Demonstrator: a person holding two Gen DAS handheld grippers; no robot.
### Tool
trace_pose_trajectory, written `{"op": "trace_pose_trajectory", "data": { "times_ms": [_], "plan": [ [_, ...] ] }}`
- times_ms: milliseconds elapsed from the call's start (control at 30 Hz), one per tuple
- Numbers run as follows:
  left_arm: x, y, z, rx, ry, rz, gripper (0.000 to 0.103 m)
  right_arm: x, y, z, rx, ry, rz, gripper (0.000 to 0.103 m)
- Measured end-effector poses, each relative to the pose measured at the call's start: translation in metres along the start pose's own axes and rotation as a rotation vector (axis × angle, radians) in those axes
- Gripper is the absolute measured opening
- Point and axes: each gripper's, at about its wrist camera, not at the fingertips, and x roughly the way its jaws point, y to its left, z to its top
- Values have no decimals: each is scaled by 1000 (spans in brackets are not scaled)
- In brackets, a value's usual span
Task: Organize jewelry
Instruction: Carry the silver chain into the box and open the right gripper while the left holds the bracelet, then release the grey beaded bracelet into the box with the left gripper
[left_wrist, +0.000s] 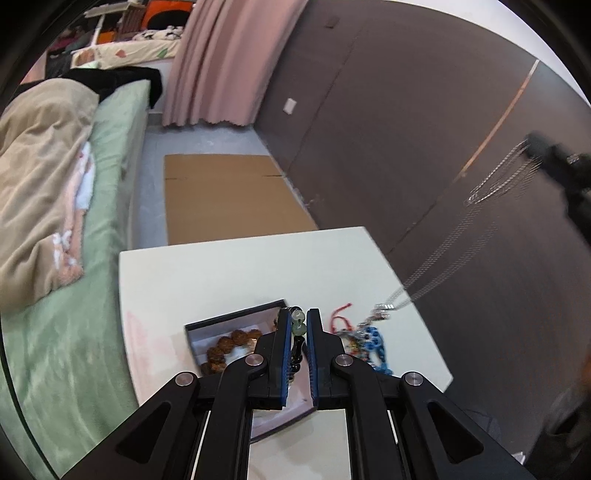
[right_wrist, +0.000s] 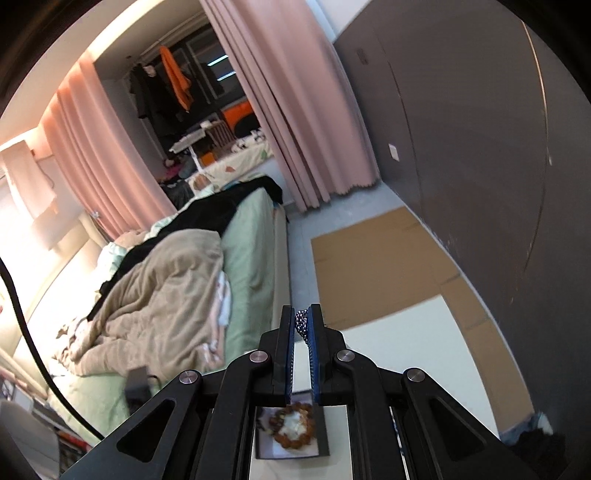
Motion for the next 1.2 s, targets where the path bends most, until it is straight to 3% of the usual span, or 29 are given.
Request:
{"op": "trace_pose_trajectory", "data": {
  "times_ms": [67, 133, 167, 200, 400, 867, 1000, 1033, 1100, 1167, 1200],
  "plan": [
    [3, 5, 2, -25, 31, -9, 15, -6, 11, 5, -20, -9, 11, 8],
    [2, 9, 2, -53, 41, -24, 43, -10, 25, 7, -43, -14, 23, 8],
    [-1, 11, 2, -57, 25, -25, 62, -10, 28, 8, -51, -15, 26, 8],
    [-6, 11, 2, -57, 0, -23, 70, -11, 35, 8, -61, -17, 30, 8],
    [-29, 20, 5, -79, -68, -22, 70, -8, 54, 3, -85, -1, 61, 8],
    [-61, 57, -8, -111, -104, 57, 70, 21, 96, -16, -154, 77, 116, 8],
    [-63, 63, -8, -124, -107, 61, 70, 37, 98, -25, -149, 142, 111, 10],
    [-64, 64, -8, -128, -107, 61, 70, 43, 98, -29, -155, 164, 105, 14],
    [-64, 66, -7, -133, -107, 60, 70, 51, 95, -35, -159, 193, 93, 47],
    [-63, 66, -7, -131, -105, 60, 70, 51, 88, -38, -149, 174, 85, 58],
    [-63, 66, -7, -128, -104, 62, 70, 50, 85, -39, -148, 166, 79, 58]
  ]
}}
